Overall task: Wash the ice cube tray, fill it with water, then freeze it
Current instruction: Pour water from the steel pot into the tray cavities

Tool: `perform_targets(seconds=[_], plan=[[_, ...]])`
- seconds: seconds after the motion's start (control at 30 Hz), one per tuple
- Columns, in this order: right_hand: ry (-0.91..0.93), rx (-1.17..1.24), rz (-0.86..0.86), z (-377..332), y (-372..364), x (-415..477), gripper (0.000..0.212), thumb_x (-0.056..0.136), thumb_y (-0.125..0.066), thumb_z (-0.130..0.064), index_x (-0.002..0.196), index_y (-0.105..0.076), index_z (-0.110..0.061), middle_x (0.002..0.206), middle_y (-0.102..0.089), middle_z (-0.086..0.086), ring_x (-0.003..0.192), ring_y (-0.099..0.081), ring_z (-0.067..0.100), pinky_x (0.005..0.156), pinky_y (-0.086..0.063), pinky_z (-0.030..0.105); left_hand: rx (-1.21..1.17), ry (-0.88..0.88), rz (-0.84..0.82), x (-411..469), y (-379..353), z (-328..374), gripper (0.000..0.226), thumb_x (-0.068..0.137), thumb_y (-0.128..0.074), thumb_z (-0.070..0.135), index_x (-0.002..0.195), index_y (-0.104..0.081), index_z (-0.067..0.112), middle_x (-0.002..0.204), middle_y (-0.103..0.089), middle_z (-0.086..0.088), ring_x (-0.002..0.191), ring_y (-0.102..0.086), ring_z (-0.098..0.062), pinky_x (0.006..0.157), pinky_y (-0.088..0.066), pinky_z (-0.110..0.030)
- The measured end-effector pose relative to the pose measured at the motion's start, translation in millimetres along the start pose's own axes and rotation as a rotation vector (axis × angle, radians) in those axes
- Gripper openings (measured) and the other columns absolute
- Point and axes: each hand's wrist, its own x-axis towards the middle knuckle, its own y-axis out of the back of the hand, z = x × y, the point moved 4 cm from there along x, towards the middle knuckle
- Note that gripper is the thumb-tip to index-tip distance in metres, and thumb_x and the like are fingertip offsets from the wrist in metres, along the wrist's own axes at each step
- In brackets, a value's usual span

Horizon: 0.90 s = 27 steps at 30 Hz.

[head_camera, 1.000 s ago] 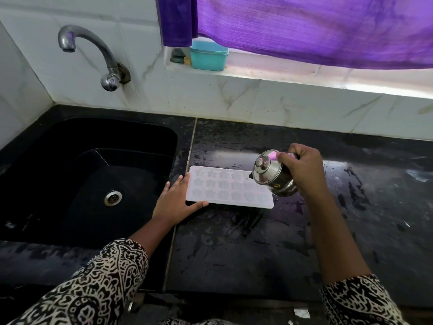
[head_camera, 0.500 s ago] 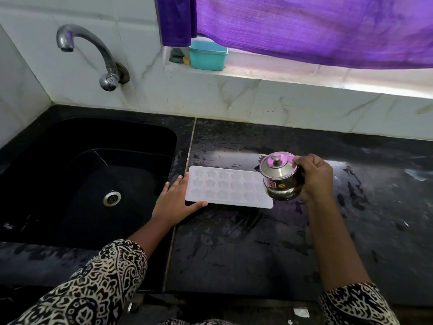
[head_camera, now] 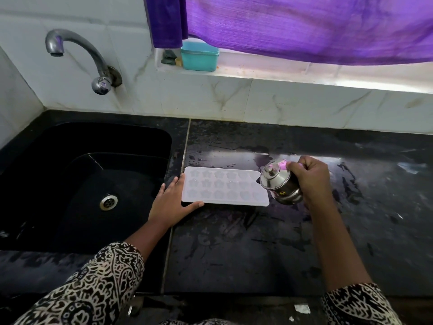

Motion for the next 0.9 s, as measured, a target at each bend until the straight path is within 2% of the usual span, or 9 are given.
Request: perform_targets(seconds=[0.13, 0.27, 0.37, 0.5, 0.63, 0.73, 0.9], plan=[[0.055, -0.030, -0.034, -5, -2, -1, 0.032, 0.076, -0.069, -0.012, 0.058, -0.043, -0.014, 0.054, -0.040, 0.003, 0.046, -0.037, 0.005, 0.042, -0.036, 0.014, -0.006, 0.000, -0.006, 0, 0, 1, 0.116, 0.069, -0.030, 0.088, 0.157, -0.006, 0.015, 0.162, -0.021, -0.003, 0.150, -0.011, -0.012, 0.122, -0.005, -0.038], [0.094, -0.083, -0.063, -12, -4, 0, 0.033, 0.076, -0.069, -0.014, 0.058, -0.042, -0.014, 0.055, -0.039, 0.004, 0.053, -0.037, 0.014, 0.051, -0.037, 0.024, -0.011, 0.000, -0.006, 0, 1, 0, 0.118, 0.067, -0.027, 0.089, 0.157, -0.006, 0.015, 0.162, -0.021, -0.003, 0.150, -0.012, -0.012, 0.122, -0.006, -0.038], [0.120, -0.092, -0.072, -16, -6, 0, 0.037, 0.076, -0.070, -0.012, 0.056, -0.039, -0.017, 0.053, -0.036, 0.000, 0.051, -0.034, 0.013, 0.051, -0.034, 0.024, -0.010, -0.003, -0.004, 0, 0, 0, 0.118, 0.068, -0.027, 0.090, 0.157, -0.005, 0.015, 0.162, -0.021, -0.002, 0.150, -0.011, -0.012, 0.121, -0.005, -0.038], [0.140, -0.118, -0.076, -19, -6, 2, 0.035, 0.077, -0.068, -0.011, 0.057, -0.040, -0.015, 0.054, -0.037, 0.002, 0.054, -0.035, 0.015, 0.053, -0.035, 0.026, -0.007, -0.002, -0.002, 0, -1, -1, 0.119, 0.067, -0.026, 0.090, 0.157, -0.005, 0.015, 0.162, -0.020, -0.002, 0.150, -0.011, -0.012, 0.121, -0.005, -0.038], [0.168, -0.130, -0.077, -20, -6, 5, 0.040, 0.076, -0.068, -0.010, 0.053, -0.036, -0.018, 0.048, -0.033, -0.007, 0.045, -0.029, 0.005, 0.046, -0.031, 0.020, -0.006, -0.005, 0.004, 1, -2, -1, 0.118, 0.068, -0.026, 0.090, 0.157, -0.006, 0.015, 0.162, -0.021, -0.002, 0.150, -0.012, -0.012, 0.121, -0.006, -0.038], [0.189, -0.118, -0.084, -21, -6, 6, 0.043, 0.076, -0.068, -0.009, 0.051, -0.034, -0.021, 0.041, -0.034, -0.013, 0.040, -0.030, 0.002, 0.041, -0.028, 0.010, -0.005, -0.004, 0.004, 1, -2, -1, 0.118, 0.068, -0.027, 0.090, 0.157, -0.006, 0.015, 0.162, -0.021, -0.002, 0.150, -0.012, -0.012, 0.122, -0.006, -0.038], [0.196, -0.112, -0.084, -22, -5, 8, 0.043, 0.076, -0.068, -0.009, 0.051, -0.035, -0.020, 0.041, -0.034, -0.013, 0.041, -0.030, 0.001, 0.041, -0.029, 0.012, 0.005, -0.001, 0.006, 1, -3, -2, 0.118, 0.068, -0.026, 0.090, 0.157, -0.006, 0.015, 0.162, -0.021, -0.003, 0.150, -0.012, -0.012, 0.122, -0.006, -0.038]])
